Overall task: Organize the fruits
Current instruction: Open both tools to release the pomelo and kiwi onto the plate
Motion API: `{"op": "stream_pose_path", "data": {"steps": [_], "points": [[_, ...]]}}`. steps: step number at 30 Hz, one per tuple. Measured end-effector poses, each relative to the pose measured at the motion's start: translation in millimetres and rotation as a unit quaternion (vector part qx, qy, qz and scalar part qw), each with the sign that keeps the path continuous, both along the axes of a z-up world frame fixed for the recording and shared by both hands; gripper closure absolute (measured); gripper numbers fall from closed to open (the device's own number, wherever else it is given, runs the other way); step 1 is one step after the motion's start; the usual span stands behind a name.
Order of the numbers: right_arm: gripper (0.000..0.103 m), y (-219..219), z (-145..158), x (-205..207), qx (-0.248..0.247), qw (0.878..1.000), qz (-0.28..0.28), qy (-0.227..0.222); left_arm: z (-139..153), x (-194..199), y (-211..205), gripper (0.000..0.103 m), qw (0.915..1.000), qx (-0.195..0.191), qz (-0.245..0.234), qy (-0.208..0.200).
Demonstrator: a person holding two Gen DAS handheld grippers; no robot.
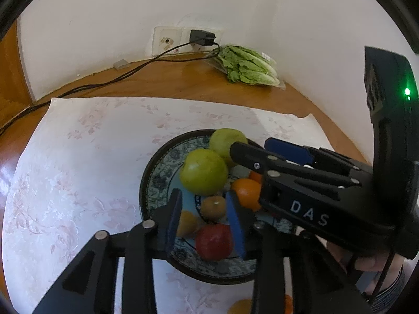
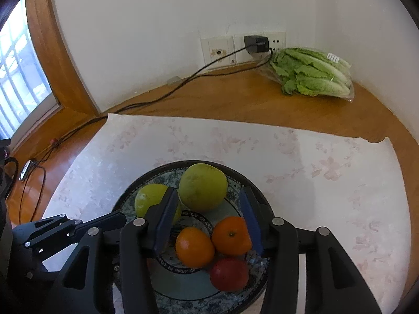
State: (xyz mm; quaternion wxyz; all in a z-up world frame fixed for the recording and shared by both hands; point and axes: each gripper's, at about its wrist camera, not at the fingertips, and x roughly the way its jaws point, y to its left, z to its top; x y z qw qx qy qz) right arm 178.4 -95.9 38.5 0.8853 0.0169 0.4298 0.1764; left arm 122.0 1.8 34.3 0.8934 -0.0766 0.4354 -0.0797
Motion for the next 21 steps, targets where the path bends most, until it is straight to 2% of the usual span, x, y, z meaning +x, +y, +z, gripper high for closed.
{"op": "stream_pose_path", "data": {"steps": [3, 6, 21], "points": [[0.048, -3.2, 5.6, -4.7, 0.006, 1.000, 0.000, -0.005, 5.3, -4.2, -3.6, 0.055, 1.0000, 0.005, -0.003, -0.004], [0.048, -6.9, 8.9, -9.1, 0.012, 1.000, -0.001, -0.006, 10.3, -8.2, -7.0, 0.052, 0.9999, 0.006, -0.006, -0.008], [0.048, -21.4, 27.6, -45.3, 0.031, 0.999, 0.008, -0.005, 26.3, -31.3, -12.8, 0.049, 0.9997, 0.015, -0.011, -0.012]]}}
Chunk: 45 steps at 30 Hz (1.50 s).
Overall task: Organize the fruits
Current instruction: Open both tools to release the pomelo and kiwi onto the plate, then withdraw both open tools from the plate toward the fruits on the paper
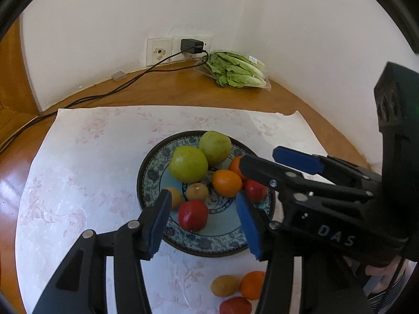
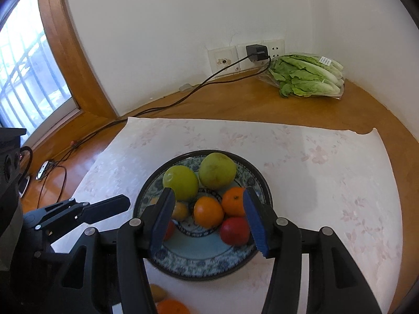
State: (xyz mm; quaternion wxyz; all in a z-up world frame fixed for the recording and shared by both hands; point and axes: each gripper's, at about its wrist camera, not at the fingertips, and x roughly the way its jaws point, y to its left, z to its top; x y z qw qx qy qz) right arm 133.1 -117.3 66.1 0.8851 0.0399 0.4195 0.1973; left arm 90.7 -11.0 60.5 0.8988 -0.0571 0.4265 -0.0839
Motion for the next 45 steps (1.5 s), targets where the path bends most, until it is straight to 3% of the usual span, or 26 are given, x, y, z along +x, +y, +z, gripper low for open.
{"op": "stream_pose_path", "data": {"steps": [27, 45], "points": [[0.048, -18.2, 14.8, -63.4, 0.012, 1.000, 0.003, 0.008, 3.5, -47.3, -3.9, 0.048, 0.9999, 0.000, -0.007, 0.015], [0.048, -31.9, -2.7, -91.1, 0.010, 0.999, -0.005, 0.033, -3.3, -67.6, 1.7, 0.047, 0.9997, 0.002, 0.002, 0.026]]}}
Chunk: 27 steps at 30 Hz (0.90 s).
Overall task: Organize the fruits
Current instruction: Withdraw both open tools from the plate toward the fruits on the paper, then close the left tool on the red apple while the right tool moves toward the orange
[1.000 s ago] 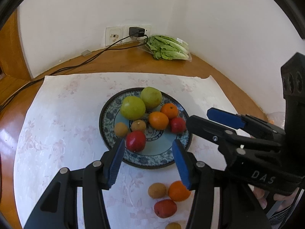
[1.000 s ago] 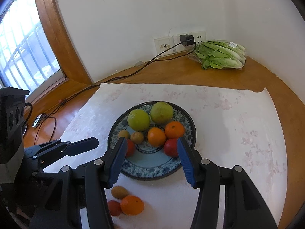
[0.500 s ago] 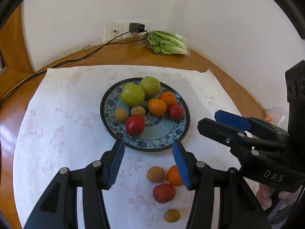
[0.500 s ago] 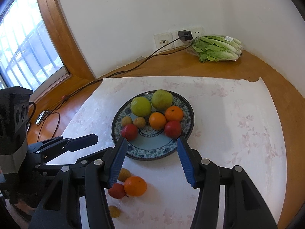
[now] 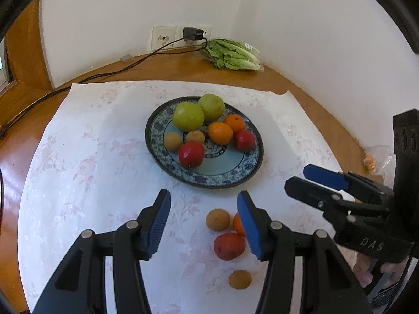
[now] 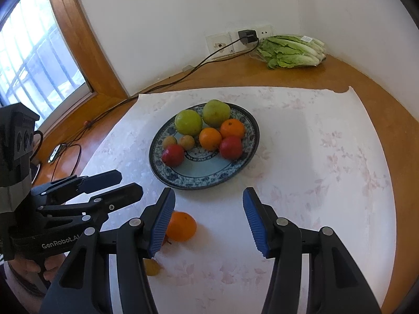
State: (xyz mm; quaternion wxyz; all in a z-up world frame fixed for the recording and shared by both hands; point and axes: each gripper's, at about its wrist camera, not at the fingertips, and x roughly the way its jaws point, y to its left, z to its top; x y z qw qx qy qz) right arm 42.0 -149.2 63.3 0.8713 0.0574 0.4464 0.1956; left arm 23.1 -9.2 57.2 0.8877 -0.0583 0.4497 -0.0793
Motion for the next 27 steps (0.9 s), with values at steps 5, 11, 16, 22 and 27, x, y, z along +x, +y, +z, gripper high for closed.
{"op": "stream_pose_path", "data": {"steps": [5, 11, 16, 22, 27], "points": [[0.048, -3.0, -8.5, -5.0, 0.001, 1.000, -0.002, 0.008, -8.8, -6.4, 0.3, 0.047, 0.9999, 0.005, 0.003, 0.012], [0.048, -2.7, -17.9, -10.1, 0.009, 1.000, 0.002, 0.021, -18.2, -15.6, -2.8, 0.047, 0.9997, 0.002, 0.000, 0.025], [0.048, -3.5, -17.8, -14.4, 0.002, 1.000, 0.003, 0.014, -24.6, -21.4, -8.1, 0.047, 0.9993, -0.006, -0.009, 0.036], [0.048, -7.0, -21.9, -19.3, 0.003, 1.000, -0.001, 0.018, -33.0, -25.8, -16.7, 0.047, 0.9989, -0.002, -0.022, 0.043], [0.048, -10.8, -26.9, -21.0, 0.007, 1.000, -0.006, 0.027, -39.2, -27.5, -25.8, 0.047, 0.9984, 0.006, -0.032, 0.047]]}}
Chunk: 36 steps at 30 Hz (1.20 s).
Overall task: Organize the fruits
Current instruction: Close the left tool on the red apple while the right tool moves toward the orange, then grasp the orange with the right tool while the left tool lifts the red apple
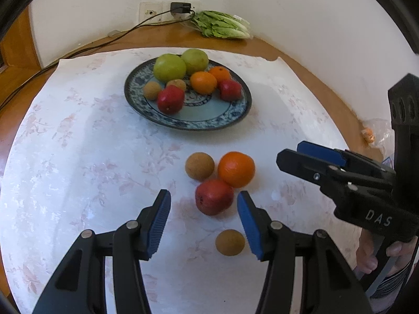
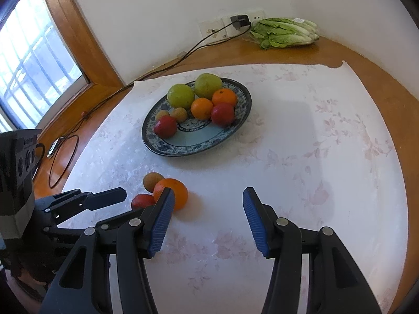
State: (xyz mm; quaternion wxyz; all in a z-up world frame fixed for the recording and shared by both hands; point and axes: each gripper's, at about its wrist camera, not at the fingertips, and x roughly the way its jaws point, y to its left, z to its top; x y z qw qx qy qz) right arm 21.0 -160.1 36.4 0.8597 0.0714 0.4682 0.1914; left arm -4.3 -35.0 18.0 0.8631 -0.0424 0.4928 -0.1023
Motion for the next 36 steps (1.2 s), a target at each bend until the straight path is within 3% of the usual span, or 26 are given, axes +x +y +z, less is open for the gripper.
{"op": "stream_pose_path", "data": {"steps": [7, 13, 36], "points": [[0.048, -1.6, -2.0, -0.5, 0.004, 1.000, -0.002, 0.004, -5.0, 1.2, -9.0, 0.051, 0.9999, 0.008, -0.010, -0.003], [0.048, -1.7, -2.2, -0.2, 0.005, 1.000, -0.003, 0.005, -11.1, 4.7, -10.0, 0.069, 0.9999, 0.000, -0.010, 0.006], [0.048, 24.7, -10.2, -1.5, -0.006, 0.999, 0.037, 0.012, -4.3, 4.9, 40.6, 0.069, 0.9981, -0.019, 0.058, -0.009]]}}
